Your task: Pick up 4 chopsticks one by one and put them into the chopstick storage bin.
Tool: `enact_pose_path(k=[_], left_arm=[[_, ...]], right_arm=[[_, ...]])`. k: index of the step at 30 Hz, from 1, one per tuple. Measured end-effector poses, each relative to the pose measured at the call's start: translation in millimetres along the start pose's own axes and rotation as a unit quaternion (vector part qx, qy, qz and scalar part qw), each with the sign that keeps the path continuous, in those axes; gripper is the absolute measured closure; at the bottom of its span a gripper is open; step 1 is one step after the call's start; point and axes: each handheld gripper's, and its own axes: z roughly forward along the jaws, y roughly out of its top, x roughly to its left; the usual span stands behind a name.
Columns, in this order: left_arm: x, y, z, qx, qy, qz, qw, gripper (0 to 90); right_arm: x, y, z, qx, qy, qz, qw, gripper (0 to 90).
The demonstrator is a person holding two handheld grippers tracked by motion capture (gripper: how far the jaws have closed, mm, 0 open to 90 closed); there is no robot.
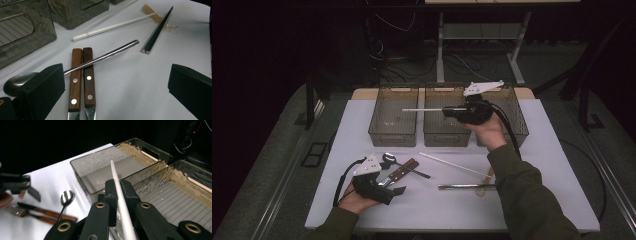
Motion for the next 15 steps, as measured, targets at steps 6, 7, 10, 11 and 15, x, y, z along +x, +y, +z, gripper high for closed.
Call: enact_pose_path(k=[6,7,10,11,15], left_arm=[[-1.3,0.0,0.2,-0.004,-0.002,-0.005,1.0000,0.0],[-1.6,0.1,0.2,-0.005,-0.002,-0.005,1.0000,0.0],[-1.3,0.4,-0.4,-0.006,-0.002,0.000,1.0000,0.0],[-1.1,0.4,-0.4,-0.007,-0.002,0.001,1.0000,0.0],[-0.9,0.5,-1.1,-0.004,-0.004,0.005,1.0000,0.0]], right_arm=[[-2.3,10.7,26.2,0.004,-0.013,0.009,0.9999,85.6],[-2.2,12.5,31.3,0.007,-0.016,0.008,0.9998,85.6],[-1.8,18.2,47.7,0.015,-0.021,0.008,0.9996,85.6],[-1.9,20.1,53.4,0.017,-0.021,0.008,0.9996,85.6],[-1.7,27.9,74.9,0.027,-0.028,0.008,0.9992,85.6]])
